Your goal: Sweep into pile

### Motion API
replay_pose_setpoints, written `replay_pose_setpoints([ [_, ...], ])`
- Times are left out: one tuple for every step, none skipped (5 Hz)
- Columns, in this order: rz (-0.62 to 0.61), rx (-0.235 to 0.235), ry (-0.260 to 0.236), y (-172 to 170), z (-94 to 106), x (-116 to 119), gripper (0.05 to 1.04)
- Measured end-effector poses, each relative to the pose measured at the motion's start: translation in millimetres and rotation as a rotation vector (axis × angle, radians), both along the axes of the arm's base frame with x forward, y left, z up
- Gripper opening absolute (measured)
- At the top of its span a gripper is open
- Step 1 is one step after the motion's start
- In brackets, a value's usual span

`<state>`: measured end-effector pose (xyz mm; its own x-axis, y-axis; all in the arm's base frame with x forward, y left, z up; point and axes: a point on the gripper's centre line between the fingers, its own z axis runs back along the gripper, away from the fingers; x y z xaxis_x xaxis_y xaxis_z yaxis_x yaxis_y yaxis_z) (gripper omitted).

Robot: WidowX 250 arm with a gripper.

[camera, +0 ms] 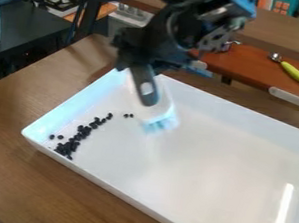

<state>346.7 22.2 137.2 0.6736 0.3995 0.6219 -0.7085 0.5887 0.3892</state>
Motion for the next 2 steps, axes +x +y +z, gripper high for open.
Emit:
replay_pose_setpoints([
  [0.054,-0.014,0.024,-8.5,-9.5,19.3,0.481],
  [0.082,0.017,0.046,-10.9,-27.0,33.7,0.481],
])
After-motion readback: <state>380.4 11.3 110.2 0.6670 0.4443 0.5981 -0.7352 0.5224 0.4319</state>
